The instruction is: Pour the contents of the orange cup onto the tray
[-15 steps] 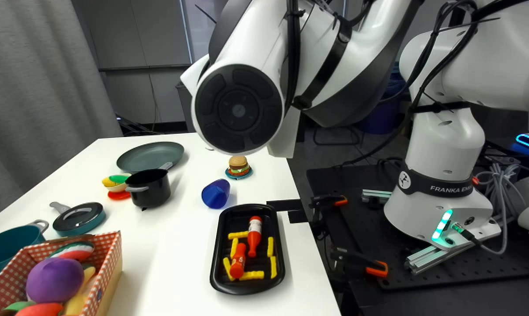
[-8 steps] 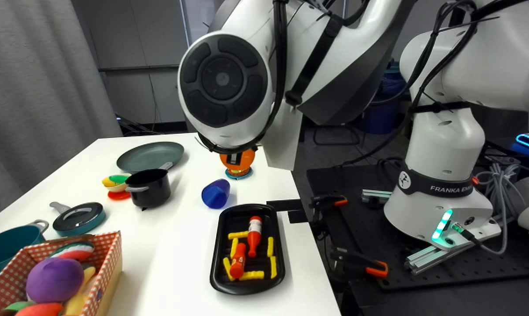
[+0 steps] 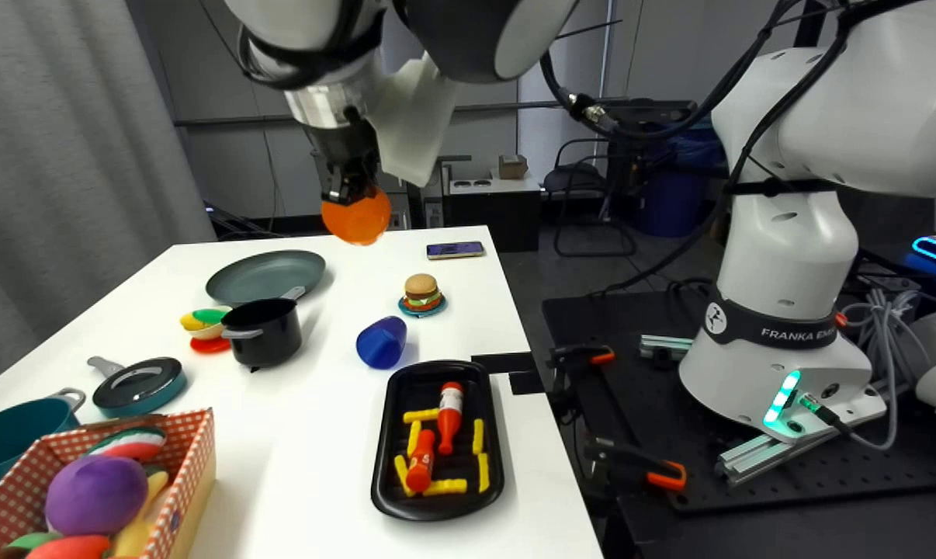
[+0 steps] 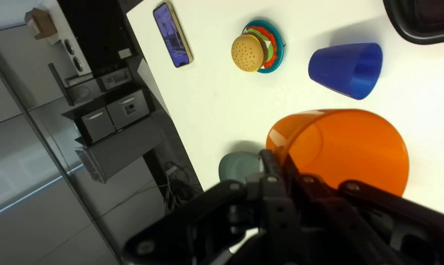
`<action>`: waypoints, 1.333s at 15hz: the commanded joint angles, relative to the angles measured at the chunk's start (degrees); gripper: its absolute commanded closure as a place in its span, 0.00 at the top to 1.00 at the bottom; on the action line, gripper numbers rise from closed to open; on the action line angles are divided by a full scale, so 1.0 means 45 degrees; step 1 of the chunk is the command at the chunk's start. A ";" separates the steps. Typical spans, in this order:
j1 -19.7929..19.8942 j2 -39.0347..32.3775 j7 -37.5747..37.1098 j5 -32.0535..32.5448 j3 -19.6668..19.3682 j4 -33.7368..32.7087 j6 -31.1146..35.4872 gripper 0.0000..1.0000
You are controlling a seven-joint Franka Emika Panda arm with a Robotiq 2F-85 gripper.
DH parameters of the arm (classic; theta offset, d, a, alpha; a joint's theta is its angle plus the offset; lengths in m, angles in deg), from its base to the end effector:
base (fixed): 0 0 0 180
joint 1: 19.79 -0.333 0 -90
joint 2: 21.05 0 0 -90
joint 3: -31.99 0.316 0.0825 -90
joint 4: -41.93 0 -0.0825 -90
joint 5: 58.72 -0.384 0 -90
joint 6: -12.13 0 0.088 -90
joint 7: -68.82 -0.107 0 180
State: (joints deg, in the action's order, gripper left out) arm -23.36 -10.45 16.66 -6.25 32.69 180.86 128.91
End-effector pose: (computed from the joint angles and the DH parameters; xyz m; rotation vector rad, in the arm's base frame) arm 0.4557 -0.0104 0.3801 2.3370 -0.3712 0.2482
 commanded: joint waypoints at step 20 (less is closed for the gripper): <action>0.0922 -0.1522 0.6838 -0.9077 -0.0411 -0.1237 0.3713 0.01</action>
State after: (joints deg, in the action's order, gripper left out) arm -20.27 -14.46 43.93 -44.67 30.62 176.48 142.32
